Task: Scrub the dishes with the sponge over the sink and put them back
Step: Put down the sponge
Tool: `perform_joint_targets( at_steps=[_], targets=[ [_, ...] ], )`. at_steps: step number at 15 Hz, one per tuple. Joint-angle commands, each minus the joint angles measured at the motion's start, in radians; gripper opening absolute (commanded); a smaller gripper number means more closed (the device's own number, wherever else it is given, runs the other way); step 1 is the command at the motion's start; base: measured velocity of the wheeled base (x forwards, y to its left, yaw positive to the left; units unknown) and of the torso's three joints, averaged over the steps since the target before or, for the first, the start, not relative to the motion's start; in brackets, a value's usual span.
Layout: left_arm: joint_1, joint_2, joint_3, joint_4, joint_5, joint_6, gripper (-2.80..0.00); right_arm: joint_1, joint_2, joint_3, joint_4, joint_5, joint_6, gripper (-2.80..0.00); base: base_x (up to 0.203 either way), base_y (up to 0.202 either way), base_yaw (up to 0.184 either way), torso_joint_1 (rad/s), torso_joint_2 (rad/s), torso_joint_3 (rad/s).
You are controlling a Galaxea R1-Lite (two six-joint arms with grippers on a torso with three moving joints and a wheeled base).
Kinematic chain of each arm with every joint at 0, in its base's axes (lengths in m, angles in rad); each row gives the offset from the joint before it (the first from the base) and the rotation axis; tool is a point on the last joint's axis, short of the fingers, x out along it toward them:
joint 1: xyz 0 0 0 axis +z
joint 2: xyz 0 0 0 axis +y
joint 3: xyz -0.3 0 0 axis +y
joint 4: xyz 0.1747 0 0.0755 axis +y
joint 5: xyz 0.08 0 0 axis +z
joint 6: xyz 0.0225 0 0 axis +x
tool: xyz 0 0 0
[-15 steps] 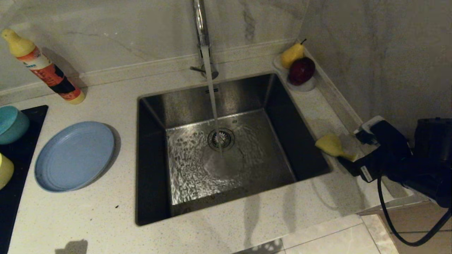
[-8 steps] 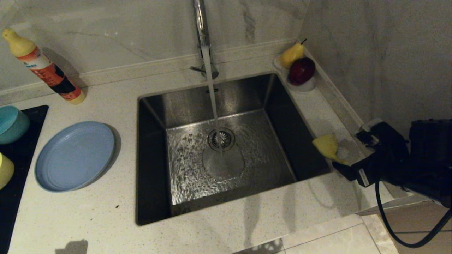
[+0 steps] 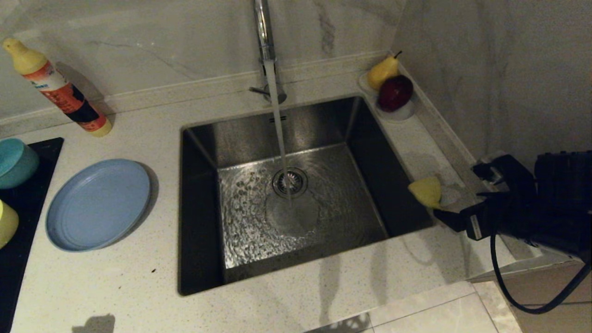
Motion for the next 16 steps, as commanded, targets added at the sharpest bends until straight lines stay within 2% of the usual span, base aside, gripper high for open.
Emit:
perform_joint_targets(
  at_steps=[1,3,9,16],
  targets=[
    [0.000,0.001,0.037,0.000,0.001,-0.001,-2.80,-0.004,-0.026,-0.008,0.011,0.010,0.006,0.00,0.000,0.000,0.000,0.000,0.00,0.000],
    [0.000,0.001,0.037,-0.002,0.001,-0.001,-2.80,-0.004,-0.048,-0.011,0.044,0.043,0.009,0.00,0.000,0.000,0.000,0.000,0.00,0.000],
    [0.000,0.001,0.036,-0.001,0.001,-0.001,-2.80,-0.001,-0.091,-0.017,0.054,0.049,0.008,0.00,0.000,0.000,0.000,0.000,0.00,0.000],
    [0.000,0.001,0.037,-0.002,0.001,-0.001,-2.80,0.060,-0.120,0.026,0.048,0.078,0.005,0.00,0.000,0.000,0.000,0.000,0.00,0.000]
  ],
)
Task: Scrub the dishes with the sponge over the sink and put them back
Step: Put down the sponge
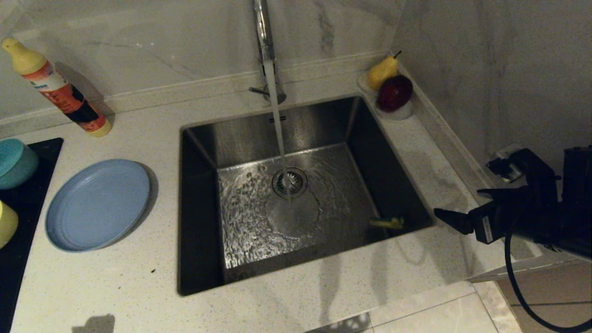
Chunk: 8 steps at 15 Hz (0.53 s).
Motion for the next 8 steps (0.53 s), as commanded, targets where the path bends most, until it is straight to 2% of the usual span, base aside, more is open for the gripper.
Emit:
perform_joint_targets(
  at_steps=[1,8],
  targets=[
    [0.000,0.001,0.037,-0.001,0.000,0.001,-2.80,0.018,-0.011,0.007,-0.003,0.001,-0.001,-2.80,0.000,0.000,0.000,0.000,0.00,0.000],
    [0.000,0.001,0.035,0.000,0.000,-0.001,-2.80,0.154,-0.108,0.069,-0.003,0.005,0.000,-2.80,0.000,0.000,0.000,0.000,0.00,0.000]
  ],
)
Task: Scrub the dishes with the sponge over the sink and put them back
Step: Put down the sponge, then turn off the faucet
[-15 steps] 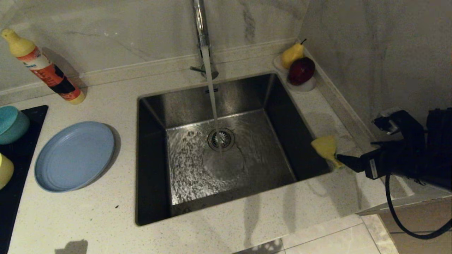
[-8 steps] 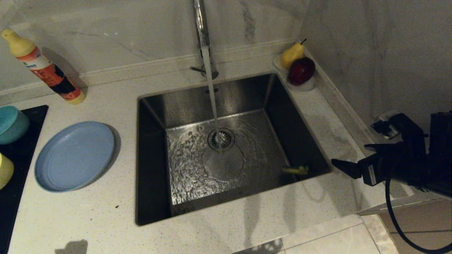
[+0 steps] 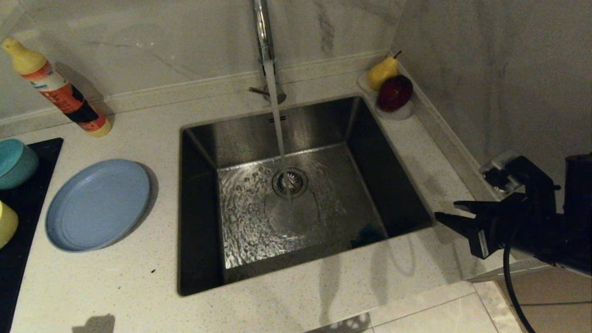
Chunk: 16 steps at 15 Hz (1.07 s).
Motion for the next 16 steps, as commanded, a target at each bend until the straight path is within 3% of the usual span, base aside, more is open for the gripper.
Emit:
perform_joint_targets(
  at_steps=[1,6,12,16],
  targets=[
    [0.000,0.001,0.037,0.000,0.001,-0.001,-2.80,0.063,-0.079,0.043,0.001,0.008,-0.002,-2.80,0.000,0.000,0.000,0.000,0.00,0.000],
    [0.000,0.001,0.037,0.000,0.001,-0.001,-2.80,0.060,-0.325,0.200,0.026,0.081,-0.009,-2.80,0.000,0.000,0.000,0.000,0.00,0.000],
    [0.000,0.001,0.037,0.000,0.001,-0.001,-2.80,-0.236,-0.822,0.419,0.130,0.151,-0.005,-2.80,0.000,0.000,0.000,0.000,0.00,0.000],
    [0.000,0.001,0.035,-0.001,0.001,-0.001,-2.80,-0.321,-1.154,0.530,0.297,0.143,-0.006,-2.80,0.000,0.000,0.000,0.000,0.00,0.000]
  ],
)
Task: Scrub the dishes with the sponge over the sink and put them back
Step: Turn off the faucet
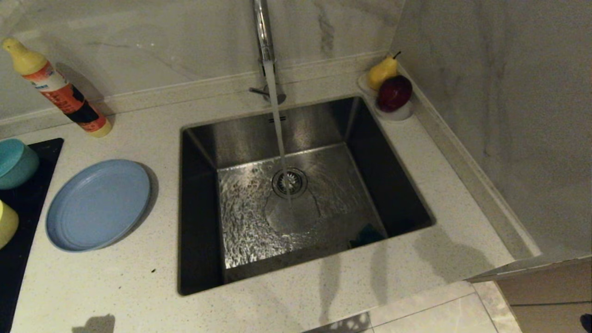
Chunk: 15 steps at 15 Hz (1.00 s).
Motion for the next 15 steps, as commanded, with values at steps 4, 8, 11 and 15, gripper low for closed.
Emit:
perform_joint_targets(
  at_steps=[4,8,11,15],
  targets=[
    [0.000,0.001,0.037,-0.001,0.000,-0.001,-2.80,-0.041,-0.440,0.132,0.140,-0.108,0.040,-2.80,0.000,0.000,0.000,0.000,0.00,0.000],
    [0.000,0.001,0.036,-0.001,0.000,-0.001,-2.80,-0.042,-0.454,0.169,0.142,-0.137,0.118,-2.80,0.000,0.000,0.000,0.000,0.00,0.000],
    [0.000,0.001,0.035,0.000,0.000,-0.001,-2.80,-0.042,-0.454,0.169,0.143,-0.137,0.125,-2.80,0.000,0.000,0.000,0.000,0.00,0.000],
    [0.000,0.001,0.037,0.000,0.000,-0.001,-2.80,-0.042,-0.454,0.169,0.143,-0.137,0.125,-2.80,0.000,0.000,0.000,0.000,0.00,0.000]
  ],
)
